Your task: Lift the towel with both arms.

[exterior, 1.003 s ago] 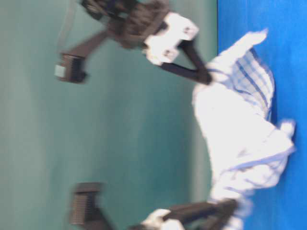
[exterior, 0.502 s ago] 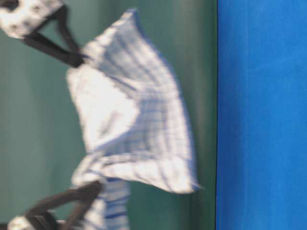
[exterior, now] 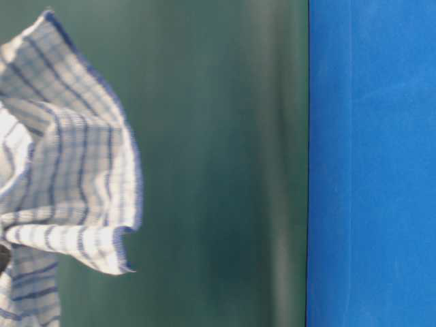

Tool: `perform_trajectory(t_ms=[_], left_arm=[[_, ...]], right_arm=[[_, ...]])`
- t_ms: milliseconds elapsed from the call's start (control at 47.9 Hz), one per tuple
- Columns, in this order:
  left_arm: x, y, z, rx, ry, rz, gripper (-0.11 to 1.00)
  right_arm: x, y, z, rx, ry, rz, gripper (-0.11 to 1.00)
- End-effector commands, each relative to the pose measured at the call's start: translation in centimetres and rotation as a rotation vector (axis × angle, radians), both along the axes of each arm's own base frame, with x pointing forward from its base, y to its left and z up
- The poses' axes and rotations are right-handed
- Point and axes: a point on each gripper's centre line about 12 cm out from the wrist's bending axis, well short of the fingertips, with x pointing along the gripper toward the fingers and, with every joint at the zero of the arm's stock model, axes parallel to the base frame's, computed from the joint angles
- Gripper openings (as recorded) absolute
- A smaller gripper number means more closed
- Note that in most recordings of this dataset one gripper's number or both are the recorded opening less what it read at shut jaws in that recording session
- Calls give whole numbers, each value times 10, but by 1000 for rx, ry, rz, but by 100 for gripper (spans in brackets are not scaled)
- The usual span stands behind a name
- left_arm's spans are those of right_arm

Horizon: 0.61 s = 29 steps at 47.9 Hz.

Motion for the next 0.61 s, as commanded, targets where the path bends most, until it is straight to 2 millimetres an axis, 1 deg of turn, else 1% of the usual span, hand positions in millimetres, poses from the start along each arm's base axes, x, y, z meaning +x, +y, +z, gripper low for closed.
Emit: perform_trajectory(t_ms=[0,251,397,418,481,522,585], left_arm=[[-4,3,16,19,-43,5,5],[-7,3,16,58,-41,-13,5],[-9,3,19,67,-82,-11,7],[-10,3,20,67,-90,-10,9],[-12,2,22,69,-114,-11,25],[-14,2,22,70,-120,-10,37],[-17,1,20,67,-122,-11,58]], right_arm=[[-4,2,16,-19,-39,8,6],[-4,2,13,-32,-22,12,6],[-4,1,13,-44,-17,17,7],[-4,1,14,-45,-18,17,7],[-4,1,13,-46,-16,18,9],[-4,1,13,-46,-15,16,20],[-4,1,13,-51,-10,18,39]])
